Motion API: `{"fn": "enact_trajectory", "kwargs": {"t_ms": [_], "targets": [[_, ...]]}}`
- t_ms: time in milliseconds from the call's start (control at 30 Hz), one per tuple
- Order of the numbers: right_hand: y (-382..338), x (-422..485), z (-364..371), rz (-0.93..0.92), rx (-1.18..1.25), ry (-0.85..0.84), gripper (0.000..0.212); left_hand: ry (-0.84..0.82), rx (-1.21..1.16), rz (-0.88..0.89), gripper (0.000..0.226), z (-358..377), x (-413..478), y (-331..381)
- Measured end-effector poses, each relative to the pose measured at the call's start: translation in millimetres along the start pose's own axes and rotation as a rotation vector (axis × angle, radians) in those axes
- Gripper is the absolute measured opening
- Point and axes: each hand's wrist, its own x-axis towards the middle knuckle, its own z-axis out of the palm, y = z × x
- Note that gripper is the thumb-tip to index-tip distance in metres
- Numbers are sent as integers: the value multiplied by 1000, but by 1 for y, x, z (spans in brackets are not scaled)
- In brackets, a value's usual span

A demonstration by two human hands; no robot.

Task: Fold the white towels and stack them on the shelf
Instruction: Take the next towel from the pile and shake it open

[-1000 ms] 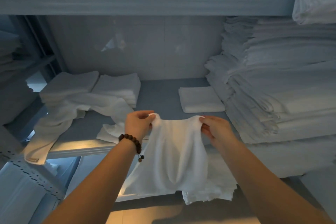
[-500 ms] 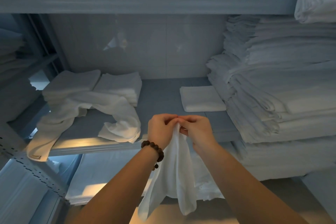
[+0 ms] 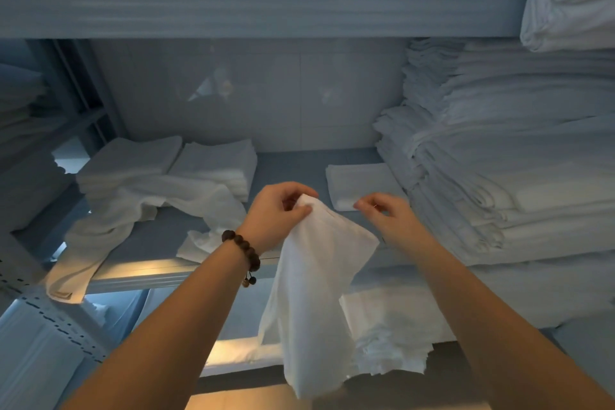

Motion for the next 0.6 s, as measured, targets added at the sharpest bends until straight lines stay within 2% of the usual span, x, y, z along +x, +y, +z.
{"fn": "enact_trajectory", "kwargs": {"t_ms": [67,133,267,333,400,500,600], "targets": [[18,0,-7,-52,-94,-158,14,-4,-8,16,26,-8,2,5],[33,0,-10,23,-158,-334,25,-30,-36,32,23,-14,3,9],[57,-3,-8,40,-357,-492,41,4,24,84,19,-30,3,12],[62,-3,-9,-19,-370,-471,40,45,57,90,19,-42,4,9],[58,1,-14,-91,-334,-371,28,48,134,111,18,-54,4,5],[34,19,-32,-201,-326,-190,19,36,392,141,17,-71,7,-2],[1,33,-53,-309,-292,-61,19,189,478,218,19,-87,9,-5]]}}
